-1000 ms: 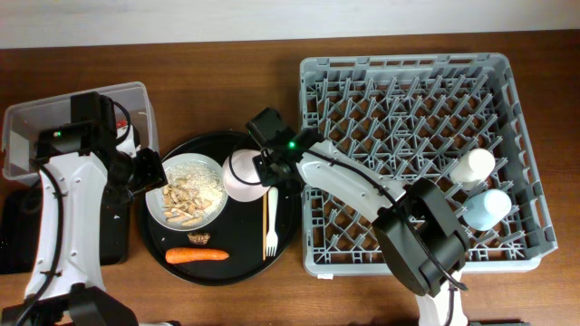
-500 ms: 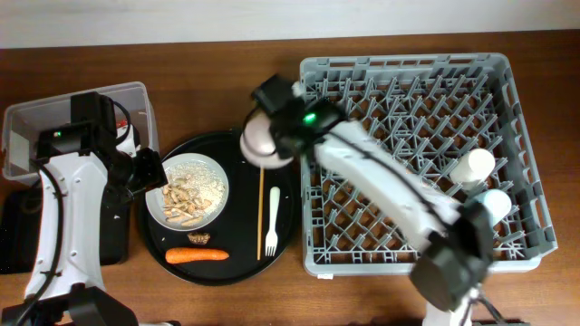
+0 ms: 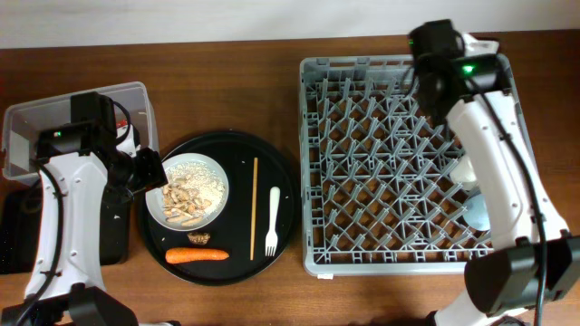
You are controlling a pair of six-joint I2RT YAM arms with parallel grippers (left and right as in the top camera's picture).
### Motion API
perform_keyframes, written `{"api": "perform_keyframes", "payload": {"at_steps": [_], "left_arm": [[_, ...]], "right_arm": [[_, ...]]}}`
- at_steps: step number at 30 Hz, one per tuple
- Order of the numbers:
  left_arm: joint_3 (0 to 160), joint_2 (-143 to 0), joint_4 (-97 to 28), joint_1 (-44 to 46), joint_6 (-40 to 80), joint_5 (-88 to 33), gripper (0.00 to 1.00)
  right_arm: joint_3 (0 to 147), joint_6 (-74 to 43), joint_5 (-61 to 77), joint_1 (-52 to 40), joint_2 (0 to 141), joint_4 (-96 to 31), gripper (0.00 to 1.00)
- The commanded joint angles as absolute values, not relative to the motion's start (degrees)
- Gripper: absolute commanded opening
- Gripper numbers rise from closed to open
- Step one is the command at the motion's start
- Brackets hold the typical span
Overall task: Sort waste into correct bins and load items into the dishwasher rack
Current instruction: 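Carry the pink bowl with the right gripper into the rack's upper right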
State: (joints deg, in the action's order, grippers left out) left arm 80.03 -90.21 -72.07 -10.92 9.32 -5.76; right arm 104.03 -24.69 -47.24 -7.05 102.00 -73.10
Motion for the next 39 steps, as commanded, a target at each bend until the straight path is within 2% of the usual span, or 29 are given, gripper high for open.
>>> {"api": "perform_keyframes", "payload": {"at_steps": [1, 9, 21, 24, 27, 28, 35, 37, 39], "left_arm": [[79.5, -89.2, -71.9, -11.1, 9.8, -6.4, 0.63], [79.5, -89.2, -71.9, -11.1, 9.8, -6.4, 0.63], [79.5, -89.2, -71.7, -11.1, 9.8, -6.4, 0.64], [79.5, -89.2, -71.6, -11.1, 9.8, -6.4, 0.64], [79.5, -89.2, -71.6, -11.1, 9.8, -6.4, 0.64], [79.5, -89.2, -71.6, -11.1, 9.8, -6.4, 0.64], [79.5, -89.2, -71.7, -11.1, 9.8, -6.4, 0.64], [79.5, -89.2, -71.7, -11.1, 9.8, -6.5, 0.64], [79.5, -89.2, -71.7, -11.1, 9.8, -6.9, 0.68]], "right_arm": [[101.4, -28.0, -53.1, -2.4, 104.5, -70.7, 0.04], [100.8, -28.7, -53.2, -2.0, 114.1, -69.5, 0.04], [100.6, -29.2, -43.3, -13.2, 119.5, -71.6, 0.05], [100.6, -29.2, -39.4, -14.3, 119.5, -73.8, 0.17], [100.6, -29.0, -34.5, -14.5, 119.5, -77.2, 0.47], [100.6, -29.0, -33.3, -14.5, 119.3, -78.4, 0.52], [100.6, -29.2, -30.2, -14.5, 110.0, -81.5, 0.56], [100.6, -29.2, -28.3, -14.5, 105.5, -81.5, 0.64], [100.6, -28.2, -25.3, -14.5, 101.8, -81.5, 0.77]]}}
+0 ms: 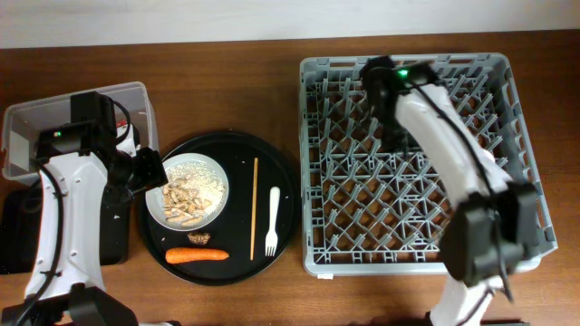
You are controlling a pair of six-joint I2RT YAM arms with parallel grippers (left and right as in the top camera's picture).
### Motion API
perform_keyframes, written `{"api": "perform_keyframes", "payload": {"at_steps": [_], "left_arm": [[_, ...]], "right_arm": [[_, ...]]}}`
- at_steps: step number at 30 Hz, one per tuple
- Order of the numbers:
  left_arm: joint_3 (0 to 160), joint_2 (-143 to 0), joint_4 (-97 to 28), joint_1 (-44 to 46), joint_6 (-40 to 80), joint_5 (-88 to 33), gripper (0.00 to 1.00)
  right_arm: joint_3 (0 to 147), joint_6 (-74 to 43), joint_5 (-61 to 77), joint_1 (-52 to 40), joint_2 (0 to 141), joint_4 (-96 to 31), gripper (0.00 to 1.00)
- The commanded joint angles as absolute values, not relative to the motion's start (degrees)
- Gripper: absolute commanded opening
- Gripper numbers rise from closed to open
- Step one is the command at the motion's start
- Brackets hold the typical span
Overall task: Sort waste into correct bins and load items into the dishwasher rack
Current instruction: 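Carry the pink bowl with the right gripper into the rack's upper right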
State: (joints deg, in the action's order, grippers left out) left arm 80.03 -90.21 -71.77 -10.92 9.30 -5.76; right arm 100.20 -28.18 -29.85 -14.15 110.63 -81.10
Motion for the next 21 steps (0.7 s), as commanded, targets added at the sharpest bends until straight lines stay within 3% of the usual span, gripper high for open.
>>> {"api": "perform_keyframes", "payload": {"at_steps": [1, 5, 9, 15, 21], "left_arm": [[79.5, -89.2, -71.6, -11.1, 9.8, -7.6, 0.68], [79.5, -89.2, -71.6, -9.6, 9.6, -8.8, 0.70], [79.5, -89.2, -71.6, -6.9, 9.3, -8.5, 0.69], [79.5, -89.2, -72.6, -5.0, 9.4, -4.6, 0.69], [79.5, -89.2, -73.4, -5.2, 10.3, -0.8, 0.70]], "right_arm": [[100.6, -26.8, -23.1, -14.5, 100.3, -81.4, 0.82], [100.6, -16.3, -7.5, -14.6, 96.7, -81.9, 0.87], [100.1, -14.8, 4.9, -15.3, 96.9, -83.0, 0.87], [99.3, -14.8, 10.4, -22.0, 96.9, -80.9, 0.88], [99.2, -19.5, 9.3, -37.3, 100.2, -74.5, 0.89]]}}
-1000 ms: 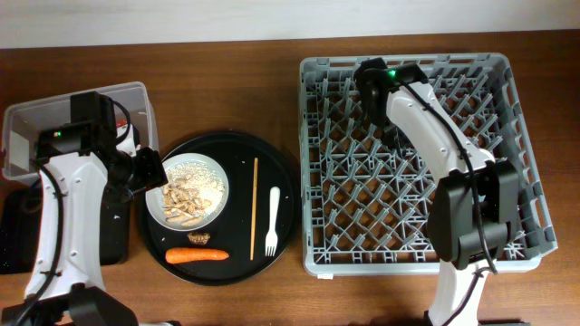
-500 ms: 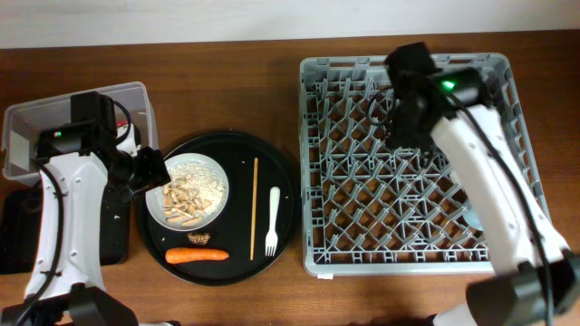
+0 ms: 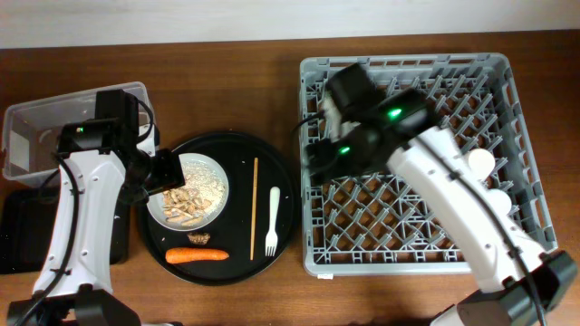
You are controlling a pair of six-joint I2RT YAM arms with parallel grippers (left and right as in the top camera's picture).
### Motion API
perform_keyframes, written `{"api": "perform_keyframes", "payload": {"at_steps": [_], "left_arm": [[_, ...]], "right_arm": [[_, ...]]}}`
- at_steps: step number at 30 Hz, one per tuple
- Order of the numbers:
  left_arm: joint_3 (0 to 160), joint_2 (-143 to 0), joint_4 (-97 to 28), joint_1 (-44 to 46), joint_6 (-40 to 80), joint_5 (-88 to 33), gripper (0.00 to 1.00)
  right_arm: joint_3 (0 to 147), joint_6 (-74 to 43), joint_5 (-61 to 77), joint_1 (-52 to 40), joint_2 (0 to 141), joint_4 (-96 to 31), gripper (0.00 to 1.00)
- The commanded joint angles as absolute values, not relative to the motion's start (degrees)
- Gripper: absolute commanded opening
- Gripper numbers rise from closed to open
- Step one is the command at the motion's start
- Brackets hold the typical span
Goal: Sort waste into correct bins and load items into the dishwasher rack
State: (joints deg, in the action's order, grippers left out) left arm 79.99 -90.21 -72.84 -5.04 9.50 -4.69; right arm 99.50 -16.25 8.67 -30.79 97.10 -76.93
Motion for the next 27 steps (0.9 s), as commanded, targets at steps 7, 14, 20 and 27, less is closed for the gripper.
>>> {"api": "perform_keyframes", "payload": {"at_steps": [7, 14, 20, 27], "left_arm": [[79.5, -89.2, -74.5, -9.1, 12.8, 0.8, 0.75], [79.5, -89.2, -74.6, -9.8, 12.8, -0.2, 0.75], [79.5, -89.2, -74.4, -9.8, 12.8, -0.2, 0.75], [79.5, -89.2, -74.4, -9.8, 12.8, -0.2, 0.75]], "right_arm": [[99.2, -25.1, 8.3, -46.5, 109.8, -69.4, 0.89], [99.2, -35.8, 3.1, -49.9, 120.0, -67.9, 0.86], [99.1, -37.5, 2.4, -49.9, 125.7, -66.1, 0.72], [96.7, -41.5, 1.2, -49.9, 127.9, -63.6, 0.54]]}}
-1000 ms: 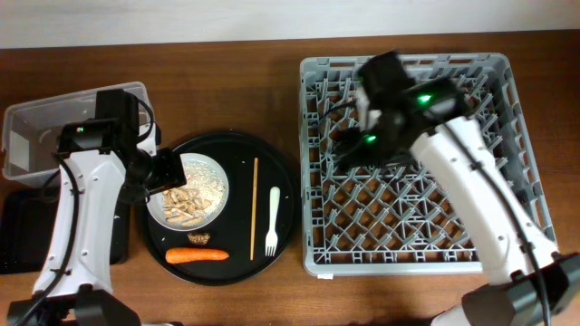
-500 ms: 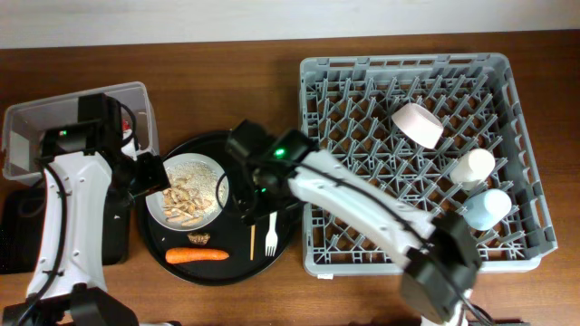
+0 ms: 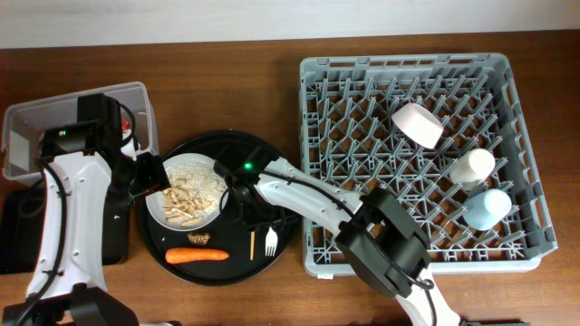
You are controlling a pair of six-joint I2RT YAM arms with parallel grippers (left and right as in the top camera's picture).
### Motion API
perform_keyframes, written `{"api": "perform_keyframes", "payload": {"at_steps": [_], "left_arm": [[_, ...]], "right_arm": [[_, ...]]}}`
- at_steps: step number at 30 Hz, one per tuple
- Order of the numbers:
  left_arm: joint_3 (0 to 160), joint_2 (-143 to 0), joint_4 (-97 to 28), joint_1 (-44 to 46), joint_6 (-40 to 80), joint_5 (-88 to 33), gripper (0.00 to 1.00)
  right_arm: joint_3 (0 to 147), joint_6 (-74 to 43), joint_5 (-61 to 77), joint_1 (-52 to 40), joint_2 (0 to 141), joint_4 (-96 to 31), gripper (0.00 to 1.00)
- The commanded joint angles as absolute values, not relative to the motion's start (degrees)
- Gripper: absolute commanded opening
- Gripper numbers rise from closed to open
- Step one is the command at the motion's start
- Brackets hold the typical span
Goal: Sort waste into correct bins and load items into the dishwasher rack
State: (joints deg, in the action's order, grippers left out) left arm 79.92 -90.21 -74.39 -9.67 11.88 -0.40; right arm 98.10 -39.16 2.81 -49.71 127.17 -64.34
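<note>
A black round tray (image 3: 172,272) holds a white bowl (image 3: 190,195) of peanut shells, a carrot (image 3: 197,255), a small brown scrap (image 3: 199,238), a white fork (image 3: 270,240) and a wooden chopstick (image 3: 252,244). My right gripper (image 3: 237,192) hangs over the tray between the bowl and the chopstick, hiding the upper ends of the chopstick and the fork. Its jaws do not show clearly. My left gripper (image 3: 150,176) sits at the bowl's left rim. The grey dishwasher rack (image 3: 313,163) holds a white bowl (image 3: 417,124), a white cup (image 3: 473,166) and a pale blue cup (image 3: 483,206).
A clear plastic bin (image 3: 27,122) stands at the far left, partly under my left arm. A black bin (image 3: 11,231) lies in front of it. The right arm stretches across the rack's front left corner.
My right gripper was over the rack's left part and is now over the tray beside the bowl. The dishes in the rack now show. The left gripper has shifted slightly left.
My right arm was first over the rack's far right corner, then over its upper middle, then at its left side, and now it reaches onto the tray. My left gripper stayed at the bowl's left rim throughout. The tray's items have not moved.
</note>
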Motion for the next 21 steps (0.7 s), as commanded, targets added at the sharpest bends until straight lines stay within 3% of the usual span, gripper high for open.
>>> {"api": "perform_keyframes", "payload": {"at_steps": [1, 5, 8, 13, 21], "left_arm": [[79.5, -89.2, -74.4, -9.8, 12.8, -0.2, 0.75], [79.5, -89.2, -74.4, -9.8, 12.8, -0.2, 0.75], [79.5, -89.2, -74.4, -9.8, 12.8, -0.2, 0.75], [79.5, -89.2, -74.5, -9.8, 12.8, -0.2, 0.75], [79.5, -89.2, -74.4, -9.8, 12.8, -0.2, 0.75]], "right_arm": [[96.4, -41.5, 1.0, -49.8, 127.9, -63.1, 0.51], [95.7, -42.6, 0.3, -49.9, 127.9, -62.7, 0.42], [95.4, -42.7, 0.4, -49.9, 127.9, -62.5, 0.29], [95.4, -42.5, 0.4, -49.9, 127.9, -62.6, 0.18], [96.4, -42.0, -0.7, -49.1, 123.3, -63.8, 0.15]]}}
